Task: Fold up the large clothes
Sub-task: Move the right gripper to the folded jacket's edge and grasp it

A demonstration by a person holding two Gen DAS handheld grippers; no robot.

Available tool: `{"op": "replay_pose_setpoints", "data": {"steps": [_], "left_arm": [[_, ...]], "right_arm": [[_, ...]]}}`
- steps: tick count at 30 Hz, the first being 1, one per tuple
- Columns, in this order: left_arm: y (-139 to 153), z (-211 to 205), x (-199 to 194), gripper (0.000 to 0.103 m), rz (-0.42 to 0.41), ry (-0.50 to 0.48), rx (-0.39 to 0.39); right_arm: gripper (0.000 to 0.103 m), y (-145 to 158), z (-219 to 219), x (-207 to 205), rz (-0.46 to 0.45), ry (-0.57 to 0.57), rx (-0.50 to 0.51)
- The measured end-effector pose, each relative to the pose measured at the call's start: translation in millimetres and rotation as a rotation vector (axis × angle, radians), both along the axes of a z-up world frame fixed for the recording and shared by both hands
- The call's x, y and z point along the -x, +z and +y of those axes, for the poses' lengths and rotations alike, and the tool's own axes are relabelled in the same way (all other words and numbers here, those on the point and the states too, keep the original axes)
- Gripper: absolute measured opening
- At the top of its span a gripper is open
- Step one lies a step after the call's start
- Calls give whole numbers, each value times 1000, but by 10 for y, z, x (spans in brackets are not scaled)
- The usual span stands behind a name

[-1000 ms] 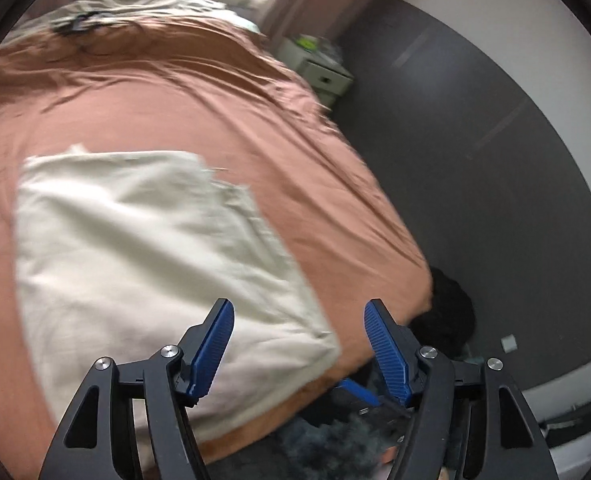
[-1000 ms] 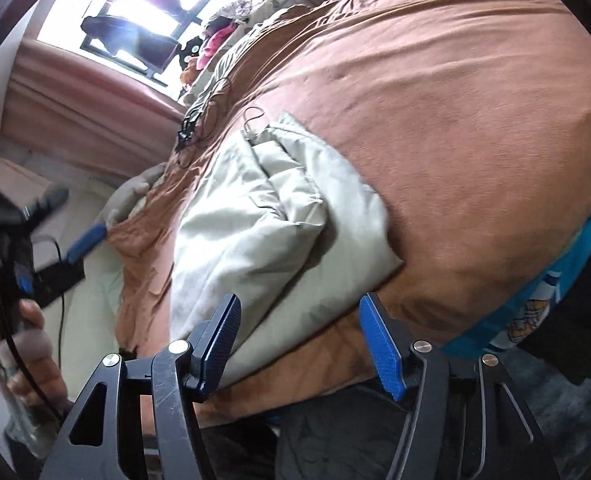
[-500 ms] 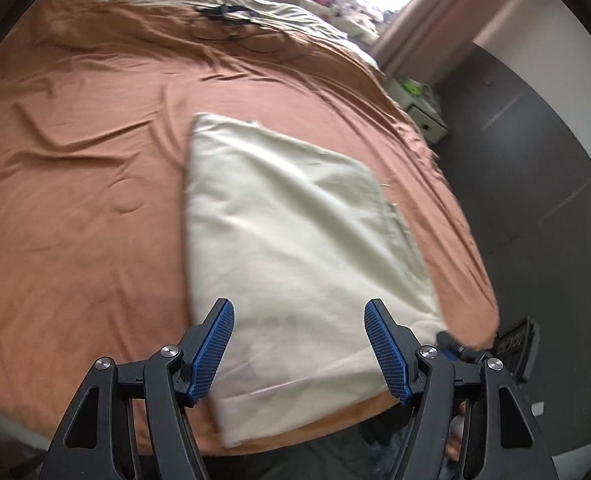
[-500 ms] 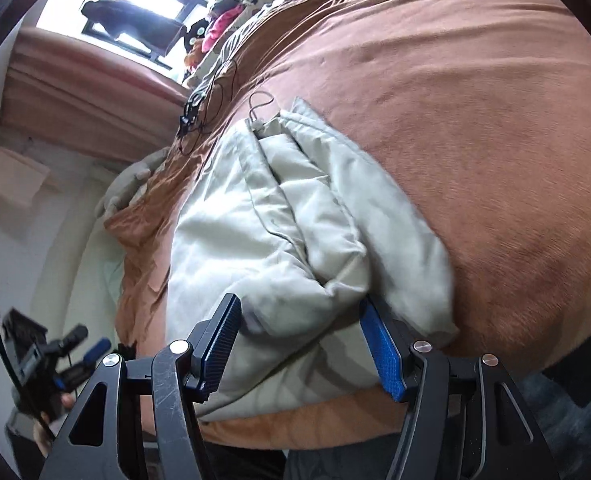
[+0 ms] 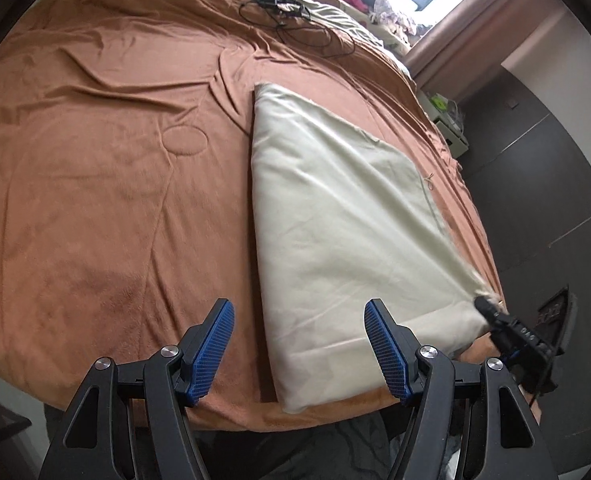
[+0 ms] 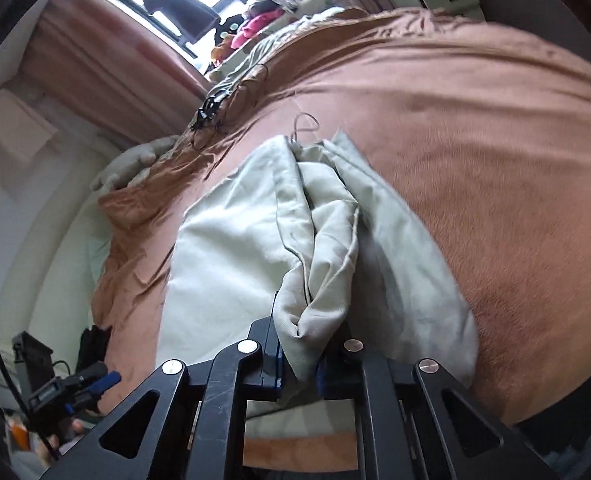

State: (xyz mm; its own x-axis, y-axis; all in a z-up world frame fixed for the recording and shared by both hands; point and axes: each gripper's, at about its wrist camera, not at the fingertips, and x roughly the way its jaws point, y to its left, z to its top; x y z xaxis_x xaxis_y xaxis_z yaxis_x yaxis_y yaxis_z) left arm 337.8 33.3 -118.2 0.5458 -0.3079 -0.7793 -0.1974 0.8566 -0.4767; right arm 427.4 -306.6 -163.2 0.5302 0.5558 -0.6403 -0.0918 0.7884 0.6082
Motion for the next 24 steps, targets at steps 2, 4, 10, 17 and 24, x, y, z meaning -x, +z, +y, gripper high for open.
{"op": "replay_pose_setpoints", "data": {"steps": [2,4,10,17,24], "left_arm": [[-32,-12,-1,69,3,-5,4],[-58,-45,-17,69,6,-15,6],[-212,-162,-77,69,19,-45,-1],[-526,-318,-157,47,87,-88,24],[-557,-354,-206,44,91,-108,38]], "right_arm": [[10,9,-40,41,-4,-6,13],[10,-12,-98,82,0,-15,14],[10,-204,-267,262,35,-52,28],[10,-416,-373,310,67,-68,23],[15,-441,-388,237,104,-67,42]]}}
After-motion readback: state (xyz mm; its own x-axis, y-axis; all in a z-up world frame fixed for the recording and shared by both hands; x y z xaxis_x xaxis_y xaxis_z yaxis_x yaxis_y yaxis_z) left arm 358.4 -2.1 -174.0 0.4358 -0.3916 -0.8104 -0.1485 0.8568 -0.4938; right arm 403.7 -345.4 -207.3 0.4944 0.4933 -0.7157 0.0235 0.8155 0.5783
